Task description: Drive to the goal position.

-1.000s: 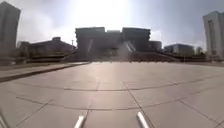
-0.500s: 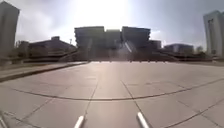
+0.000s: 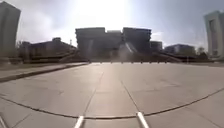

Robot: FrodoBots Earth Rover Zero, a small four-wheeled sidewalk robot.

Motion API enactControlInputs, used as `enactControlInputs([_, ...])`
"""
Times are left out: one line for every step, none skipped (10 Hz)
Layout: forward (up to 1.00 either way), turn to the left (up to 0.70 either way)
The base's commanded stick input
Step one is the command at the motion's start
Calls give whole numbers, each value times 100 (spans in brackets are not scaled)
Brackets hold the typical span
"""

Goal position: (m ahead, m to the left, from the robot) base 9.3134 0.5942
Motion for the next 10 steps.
enactControlInputs([100, 0])
enactControlInputs([100, 0])
enactControlInputs([100, 0])
enactControlInputs([100, 0])
enactControlInputs([100, 0])
enactControlInputs([100, 0])
enactControlInputs([100, 0])
enactControlInputs([100, 0])
enactControlInputs([100, 0])
enactControlInputs([100, 0])
